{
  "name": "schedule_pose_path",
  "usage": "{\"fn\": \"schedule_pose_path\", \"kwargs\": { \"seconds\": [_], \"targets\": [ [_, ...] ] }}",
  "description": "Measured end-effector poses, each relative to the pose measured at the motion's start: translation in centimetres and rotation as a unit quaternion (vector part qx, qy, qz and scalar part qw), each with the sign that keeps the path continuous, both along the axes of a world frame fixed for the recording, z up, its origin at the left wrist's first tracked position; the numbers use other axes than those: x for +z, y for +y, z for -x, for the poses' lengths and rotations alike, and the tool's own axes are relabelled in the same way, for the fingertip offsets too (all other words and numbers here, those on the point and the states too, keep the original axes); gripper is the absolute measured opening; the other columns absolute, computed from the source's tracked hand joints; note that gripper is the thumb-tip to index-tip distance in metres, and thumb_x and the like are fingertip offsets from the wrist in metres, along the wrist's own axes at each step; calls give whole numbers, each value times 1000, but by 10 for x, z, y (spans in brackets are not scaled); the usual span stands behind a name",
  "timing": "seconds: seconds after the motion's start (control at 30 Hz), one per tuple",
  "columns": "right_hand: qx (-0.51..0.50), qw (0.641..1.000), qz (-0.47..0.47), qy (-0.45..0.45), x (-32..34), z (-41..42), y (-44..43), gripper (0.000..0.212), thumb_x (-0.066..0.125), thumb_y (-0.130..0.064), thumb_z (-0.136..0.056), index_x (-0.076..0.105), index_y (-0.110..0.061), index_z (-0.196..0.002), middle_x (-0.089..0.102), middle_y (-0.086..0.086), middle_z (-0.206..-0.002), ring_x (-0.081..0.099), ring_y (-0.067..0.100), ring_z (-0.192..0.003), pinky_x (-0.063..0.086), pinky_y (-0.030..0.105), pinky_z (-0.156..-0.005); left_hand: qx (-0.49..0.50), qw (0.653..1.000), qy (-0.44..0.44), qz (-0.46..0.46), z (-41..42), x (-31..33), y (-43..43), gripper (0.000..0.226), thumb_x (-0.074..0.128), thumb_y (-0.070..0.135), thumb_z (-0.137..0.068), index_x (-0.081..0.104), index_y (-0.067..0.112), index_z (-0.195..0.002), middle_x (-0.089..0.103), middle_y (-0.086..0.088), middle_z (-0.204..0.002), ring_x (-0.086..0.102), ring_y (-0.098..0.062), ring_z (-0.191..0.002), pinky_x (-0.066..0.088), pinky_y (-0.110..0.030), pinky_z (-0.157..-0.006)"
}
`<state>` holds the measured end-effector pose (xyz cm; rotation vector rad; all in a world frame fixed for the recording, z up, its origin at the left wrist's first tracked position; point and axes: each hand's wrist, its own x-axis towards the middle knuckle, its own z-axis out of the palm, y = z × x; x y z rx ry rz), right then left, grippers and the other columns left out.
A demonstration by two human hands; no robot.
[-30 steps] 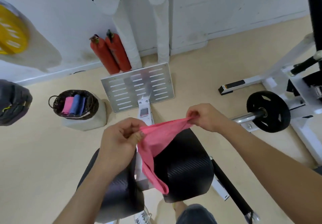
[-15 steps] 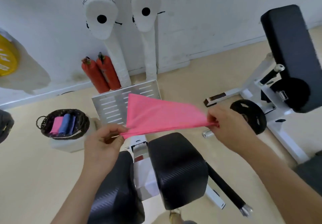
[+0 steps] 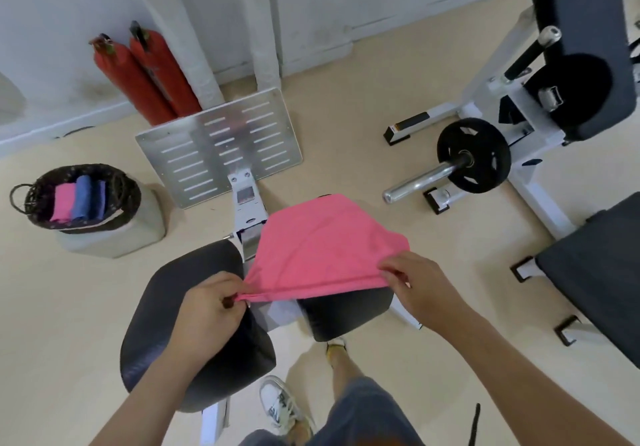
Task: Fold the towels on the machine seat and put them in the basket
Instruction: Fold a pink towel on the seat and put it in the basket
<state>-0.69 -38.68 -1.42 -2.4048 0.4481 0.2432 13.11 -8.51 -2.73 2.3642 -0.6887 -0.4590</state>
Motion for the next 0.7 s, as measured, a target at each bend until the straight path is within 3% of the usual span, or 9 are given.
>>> {"fn": "schedule_pose_path", "kwargs": {
  "seconds": [0.13,0.23,0.37,0.43,0.5,0.7],
  "targets": [
    [16,999,2,28,-2,0,1,28,66,-18,-88,67,-13,-116,63,-2,-110,63,10,-90,49,22,-89,-5,1000,-14,2,-2,0,-2,24,58,2,-66,74,18,-75,58,25,-95,57,1,-80,39,-4,-69],
    [40,998,38,40,-3,2,3,31,64,-18,-88,65,-14,-119,58,-2,-116,60,15,-97,46,25,-91,-1,1000,-19,4,0,0,-1,25,55,7,-67,75,18,-76,57,31,-96,56,6,-85,38,-1,-71],
    [45,995,89,13,-8,7,6,18,68,-10,-82,70,-13,-100,60,1,-101,60,19,-76,48,26,-68,6,1000,-24,5,1,-3,2,28,57,3,-68,77,18,-80,57,33,-99,56,5,-89,38,0,-76],
    [36,994,104,-14,-11,9,6,13,69,-3,-78,70,-11,-88,60,1,-90,59,19,-68,46,24,-61,17,1000,-14,12,2,-2,2,33,63,-10,-68,77,18,-80,59,28,-100,58,4,-88,39,-1,-75],
    [23,993,112,-37,-12,11,4,15,70,2,-74,67,-11,-80,60,0,-84,57,19,-63,46,25,-56,18,1000,1,25,4,1,2,43,65,-18,-66,77,20,-80,61,22,-99,60,2,-87,41,-3,-74],
    [29,988,145,-34,-5,28,0,16,78,1,-68,70,-11,-74,55,0,-75,53,19,-57,38,24,-52,-21,997,43,53,13,14,13,56,68,-15,-73,69,40,-79,65,20,-92,63,-2,-84,48,-14,-72]
  ]
}}
